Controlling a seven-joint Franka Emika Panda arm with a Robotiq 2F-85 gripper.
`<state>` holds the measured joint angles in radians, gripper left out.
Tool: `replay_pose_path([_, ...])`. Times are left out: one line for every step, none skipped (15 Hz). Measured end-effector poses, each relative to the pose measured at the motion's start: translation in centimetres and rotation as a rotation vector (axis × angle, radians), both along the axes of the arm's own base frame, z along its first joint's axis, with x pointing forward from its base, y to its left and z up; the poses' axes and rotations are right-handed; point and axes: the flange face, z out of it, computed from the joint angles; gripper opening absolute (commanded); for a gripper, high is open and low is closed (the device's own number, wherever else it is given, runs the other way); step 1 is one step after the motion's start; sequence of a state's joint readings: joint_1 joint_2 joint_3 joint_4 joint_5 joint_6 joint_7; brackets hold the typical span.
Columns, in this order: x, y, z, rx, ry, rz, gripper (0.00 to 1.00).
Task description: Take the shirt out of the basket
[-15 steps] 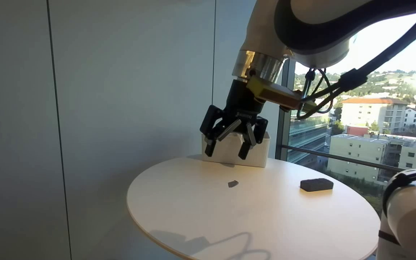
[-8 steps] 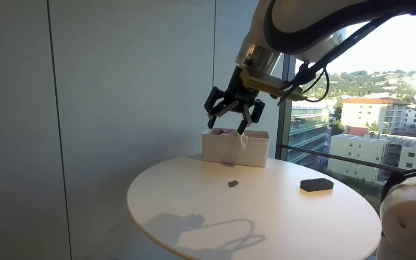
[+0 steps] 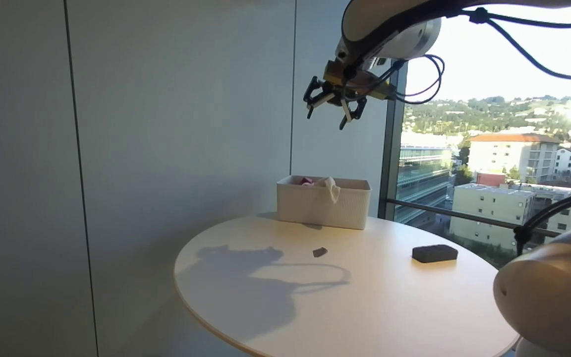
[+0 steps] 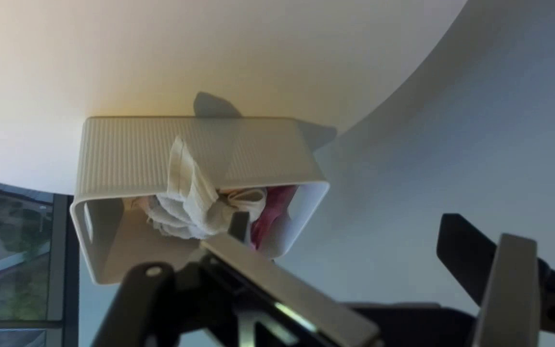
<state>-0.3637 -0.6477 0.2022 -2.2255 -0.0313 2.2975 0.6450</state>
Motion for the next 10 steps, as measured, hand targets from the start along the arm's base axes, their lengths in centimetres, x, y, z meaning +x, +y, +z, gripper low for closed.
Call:
replay_pose_path([1.3, -1.3, 0.9, -0.009, -0.013, -0.046, 1.00])
replay_pose_path([2.6, -2.6, 1.6, -0.025, -0.020, -0.094, 1.00])
replay_pose_path([3.9, -3.9, 2.2, -0.040, -0.021, -0.144, 1.00])
replay_pose_path([5.3, -5.1, 2.4, -0.043, -0.013, -0.185, 1.00])
replay_pose_path([6.5, -5.8, 2.5, -0.040, -0.003, -0.207, 1.00])
replay_pose_path([7.5, -6.3, 2.4, -0.032, 0.002, -0.216, 1.00])
replay_pose_path([8.2, -6.6, 2.3, -0.026, 0.005, -0.220, 1.00])
replay_pose_path([8.5, -6.8, 2.3, -0.024, 0.008, -0.222, 1.00])
replay_pose_path([8.6, -6.8, 2.4, -0.024, 0.008, -0.223, 1.00])
replay_pose_path([8.5, -6.7, 2.6, -0.023, 0.006, -0.223, 1.00])
